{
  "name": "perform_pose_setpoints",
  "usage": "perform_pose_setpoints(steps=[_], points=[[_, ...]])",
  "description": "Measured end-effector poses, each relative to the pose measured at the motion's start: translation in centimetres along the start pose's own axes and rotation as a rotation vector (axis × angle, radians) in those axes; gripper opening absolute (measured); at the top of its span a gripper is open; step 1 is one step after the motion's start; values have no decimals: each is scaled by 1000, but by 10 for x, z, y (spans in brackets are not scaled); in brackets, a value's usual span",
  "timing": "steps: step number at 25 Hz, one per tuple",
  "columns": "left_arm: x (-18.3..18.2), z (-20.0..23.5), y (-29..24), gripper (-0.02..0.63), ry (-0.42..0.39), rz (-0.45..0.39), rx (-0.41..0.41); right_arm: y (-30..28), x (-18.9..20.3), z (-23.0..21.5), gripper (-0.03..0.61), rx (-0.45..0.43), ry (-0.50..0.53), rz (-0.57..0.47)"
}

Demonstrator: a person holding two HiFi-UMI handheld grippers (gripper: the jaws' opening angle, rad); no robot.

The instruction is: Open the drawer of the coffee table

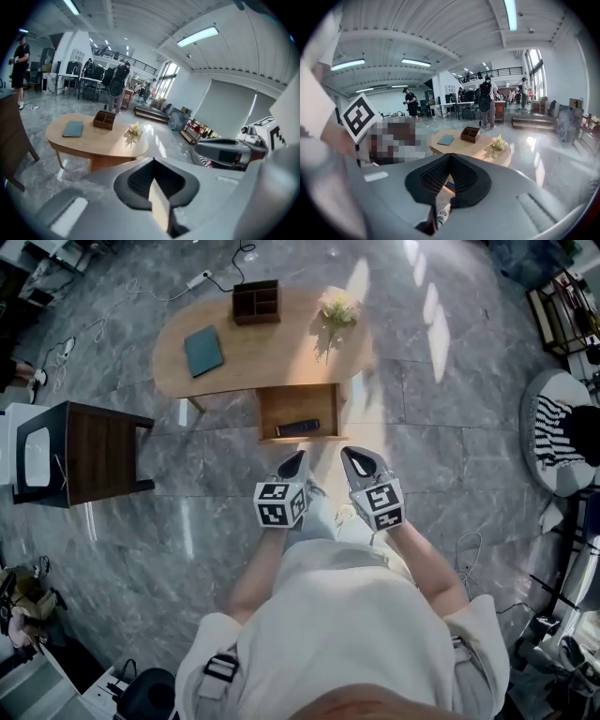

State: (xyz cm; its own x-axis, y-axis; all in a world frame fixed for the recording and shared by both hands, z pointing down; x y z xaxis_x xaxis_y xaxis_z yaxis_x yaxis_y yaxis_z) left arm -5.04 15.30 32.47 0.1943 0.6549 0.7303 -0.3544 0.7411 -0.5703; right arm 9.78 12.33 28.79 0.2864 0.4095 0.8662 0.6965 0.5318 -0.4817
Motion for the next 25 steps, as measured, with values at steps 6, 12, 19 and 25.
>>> perform_pose_setpoints(steps=[6,12,19,25], points=[[23,-48,34,0,-35,-15,-5,56,6,11,2,-17,-69,-51],[31,-80,63,2,-45,-87,-40,96,12,15,2,-42,-38,-76],[44,-103,95,0,-36,-143,-68,126,19,30,2,-104,-13,-119],[59,-115,110,0,-37,-154,-84,139,21,37,2,-120,14,-146]])
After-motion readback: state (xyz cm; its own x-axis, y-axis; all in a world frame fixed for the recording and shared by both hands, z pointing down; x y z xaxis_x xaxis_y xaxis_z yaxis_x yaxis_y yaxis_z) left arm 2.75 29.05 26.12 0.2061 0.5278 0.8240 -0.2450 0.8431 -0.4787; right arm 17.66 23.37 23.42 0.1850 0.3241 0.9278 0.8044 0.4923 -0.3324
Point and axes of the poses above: the fingertips, and each gripper's own axes: y backward along the fingers, z to its left, x out of its underside, the point moved 6 cm from there along y, backward along the fingers
